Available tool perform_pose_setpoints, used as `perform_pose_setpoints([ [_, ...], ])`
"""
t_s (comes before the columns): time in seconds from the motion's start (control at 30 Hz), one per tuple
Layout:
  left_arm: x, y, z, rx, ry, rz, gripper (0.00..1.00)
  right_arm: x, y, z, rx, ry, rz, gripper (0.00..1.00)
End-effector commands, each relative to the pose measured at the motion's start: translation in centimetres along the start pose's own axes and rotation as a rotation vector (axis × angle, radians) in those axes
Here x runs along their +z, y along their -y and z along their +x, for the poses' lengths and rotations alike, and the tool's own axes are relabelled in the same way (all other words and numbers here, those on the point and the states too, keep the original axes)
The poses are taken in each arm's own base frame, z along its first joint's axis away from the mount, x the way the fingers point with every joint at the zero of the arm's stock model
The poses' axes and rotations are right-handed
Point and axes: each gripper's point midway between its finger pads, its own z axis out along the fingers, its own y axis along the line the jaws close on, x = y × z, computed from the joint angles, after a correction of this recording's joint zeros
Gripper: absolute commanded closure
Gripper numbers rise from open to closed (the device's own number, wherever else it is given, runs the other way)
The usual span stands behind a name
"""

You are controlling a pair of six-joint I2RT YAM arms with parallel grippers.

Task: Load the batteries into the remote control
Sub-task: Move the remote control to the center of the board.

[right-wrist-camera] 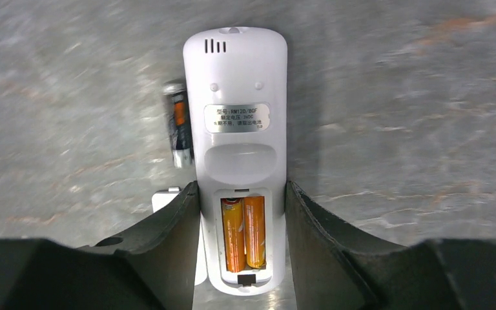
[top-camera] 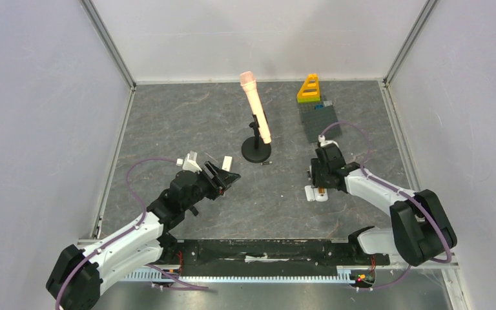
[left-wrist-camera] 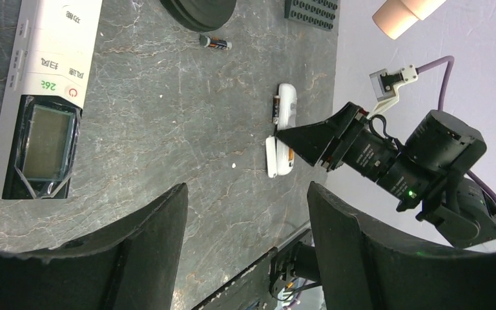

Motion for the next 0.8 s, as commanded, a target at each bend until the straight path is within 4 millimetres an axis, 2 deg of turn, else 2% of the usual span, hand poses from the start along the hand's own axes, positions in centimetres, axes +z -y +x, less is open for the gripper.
perform_pose_setpoints([
  [0.0,-0.1,0.4,-0.5,0.047,0.013,0.012,0.27,-1.1,-3.9,0.1,-0.051,0.018,-0.124,0.73],
  [0.27,-0.3,-0.5,-0.8,0.076,0.03,-0.033,0.27,-3.3,-9.1,0.3,-0.242,0.06,-0.234,0.73],
  [0.5,-0.4,-1.3,-1.1,0.09,0.045,-0.072,0.27,-3.4,-13.0,3.3,-0.427,0.001,-0.341,0.73],
  [0.6,-0.4,-1.7,-1.0,0.092,0.043,-0.086,0.27,-3.2,-13.7,3.2,-0.453,0.003,-0.342,0.72],
  [0.77,-0.3,-2.4,-0.7,0.094,0.033,-0.102,0.27,-4.1,-14.0,1.3,-0.458,0.063,-0.33,0.72],
])
